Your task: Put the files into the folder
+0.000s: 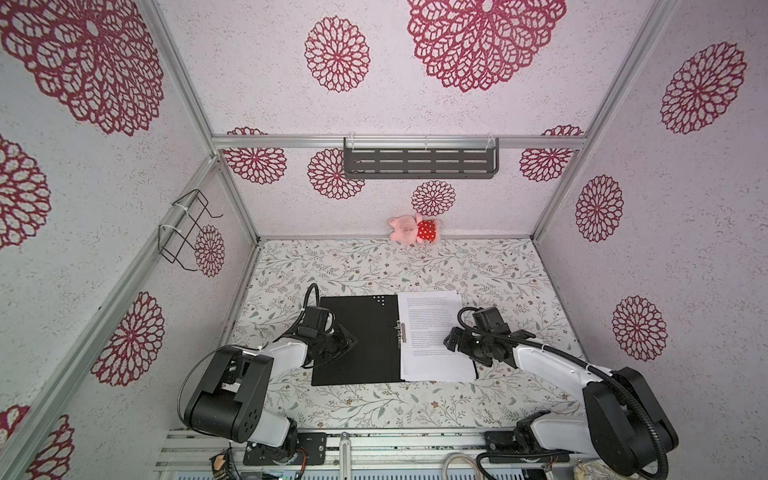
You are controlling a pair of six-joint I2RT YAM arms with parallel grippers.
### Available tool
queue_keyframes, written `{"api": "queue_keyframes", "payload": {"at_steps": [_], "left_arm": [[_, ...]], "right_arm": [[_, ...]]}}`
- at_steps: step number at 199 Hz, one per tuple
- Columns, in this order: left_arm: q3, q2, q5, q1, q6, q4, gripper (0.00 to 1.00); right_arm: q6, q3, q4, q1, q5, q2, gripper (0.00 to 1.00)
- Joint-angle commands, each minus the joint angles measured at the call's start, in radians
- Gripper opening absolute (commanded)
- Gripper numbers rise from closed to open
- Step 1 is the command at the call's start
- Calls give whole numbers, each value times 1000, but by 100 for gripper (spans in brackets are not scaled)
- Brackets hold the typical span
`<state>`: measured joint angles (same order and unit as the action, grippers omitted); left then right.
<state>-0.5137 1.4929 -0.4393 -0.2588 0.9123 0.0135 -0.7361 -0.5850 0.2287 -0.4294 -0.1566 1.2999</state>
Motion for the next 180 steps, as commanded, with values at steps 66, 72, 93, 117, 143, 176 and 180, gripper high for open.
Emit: {"api": "queue_keyframes", "payload": {"at_steps": [66,72,93,117,143,176,180], "left_arm": [[41,31,30,4,17,-44,32],[45,33,29,3,22,-34,31],[49,42,24,-5,26,-21,32],[52,50,21,-5,37,-4,31],[56,49,25,-5,40,2,31],[72,31,37,-4,51,-2,31],[76,27,40,-4,55,-1,31]], "right_arm": [[4,-63,104,24,123,-34,99],[17,-71,105,29,119,-33,99],[90,-131,78,34,67,-6,99],[191,-282,75,-31,24,70,98],[230,-430,41,-104,-53,198,93],[238,-601,98,-190,-24,349,83],[235,-622,108,-198,-21,367,82]]}}
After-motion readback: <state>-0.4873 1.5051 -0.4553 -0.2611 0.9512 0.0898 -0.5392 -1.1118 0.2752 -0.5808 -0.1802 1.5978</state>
